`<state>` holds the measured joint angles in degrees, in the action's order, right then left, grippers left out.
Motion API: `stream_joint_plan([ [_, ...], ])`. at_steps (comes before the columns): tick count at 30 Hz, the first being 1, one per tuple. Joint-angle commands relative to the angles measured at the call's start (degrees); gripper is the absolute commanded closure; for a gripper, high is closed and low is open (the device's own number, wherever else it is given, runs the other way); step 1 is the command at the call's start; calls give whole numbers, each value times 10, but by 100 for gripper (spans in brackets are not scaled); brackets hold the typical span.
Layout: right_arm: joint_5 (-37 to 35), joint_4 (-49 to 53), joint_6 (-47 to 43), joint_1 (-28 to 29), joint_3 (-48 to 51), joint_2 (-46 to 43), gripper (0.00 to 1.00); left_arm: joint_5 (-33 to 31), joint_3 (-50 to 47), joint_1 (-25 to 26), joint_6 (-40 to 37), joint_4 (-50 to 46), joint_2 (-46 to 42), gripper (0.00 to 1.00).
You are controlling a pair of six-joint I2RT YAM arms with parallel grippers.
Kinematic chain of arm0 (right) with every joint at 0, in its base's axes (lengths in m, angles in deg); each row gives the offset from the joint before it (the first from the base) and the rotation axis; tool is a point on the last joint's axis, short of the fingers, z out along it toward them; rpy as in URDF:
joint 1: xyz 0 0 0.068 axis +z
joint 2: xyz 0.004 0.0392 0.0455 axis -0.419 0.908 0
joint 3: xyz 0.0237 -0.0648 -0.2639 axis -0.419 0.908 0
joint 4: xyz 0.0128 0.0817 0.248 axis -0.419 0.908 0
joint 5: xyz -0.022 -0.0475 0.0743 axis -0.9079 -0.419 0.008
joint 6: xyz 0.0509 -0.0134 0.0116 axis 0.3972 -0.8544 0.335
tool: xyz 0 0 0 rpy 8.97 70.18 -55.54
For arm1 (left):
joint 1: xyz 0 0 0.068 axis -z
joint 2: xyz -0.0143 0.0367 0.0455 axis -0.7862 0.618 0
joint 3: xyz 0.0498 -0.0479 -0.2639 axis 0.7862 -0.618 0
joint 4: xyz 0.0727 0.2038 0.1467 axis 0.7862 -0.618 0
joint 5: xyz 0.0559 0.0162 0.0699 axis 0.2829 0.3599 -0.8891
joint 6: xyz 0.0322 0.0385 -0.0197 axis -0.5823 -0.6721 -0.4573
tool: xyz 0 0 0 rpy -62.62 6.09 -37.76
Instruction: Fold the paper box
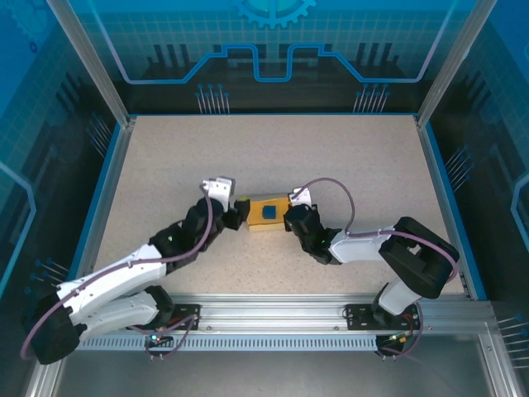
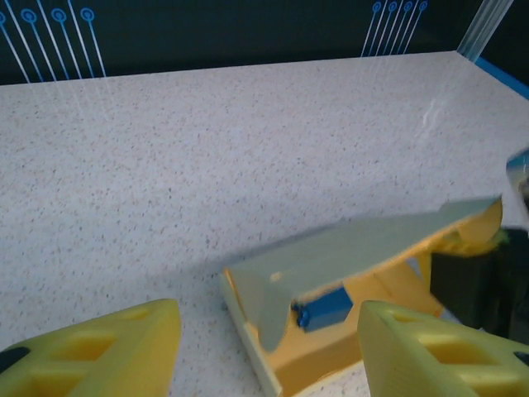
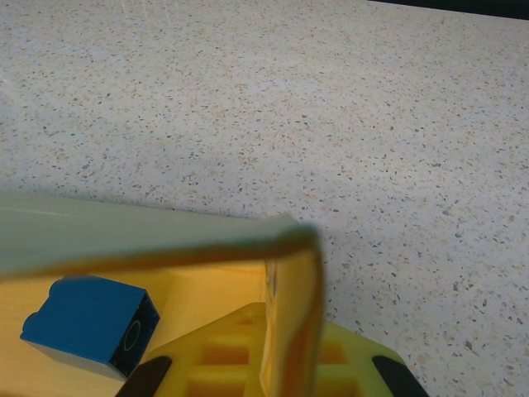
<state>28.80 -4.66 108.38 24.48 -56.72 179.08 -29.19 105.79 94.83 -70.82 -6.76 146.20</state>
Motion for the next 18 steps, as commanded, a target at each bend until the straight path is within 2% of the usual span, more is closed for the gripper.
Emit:
stream_joint_plan([
  [1, -10, 33, -7, 9, 13, -6, 98, 113, 71, -35, -1, -78, 69, 40],
  [3, -10, 31, -10, 9, 12, -4, 98, 145, 114, -47, -16, -86, 118, 40],
  [10, -13, 29, -6, 10, 10, 2, 98, 198, 236, -64, -50, -127, 258, 40],
  [18, -17, 33, -3, 10, 8, 8, 96, 239, 254, -65, -60, -149, 313, 41],
])
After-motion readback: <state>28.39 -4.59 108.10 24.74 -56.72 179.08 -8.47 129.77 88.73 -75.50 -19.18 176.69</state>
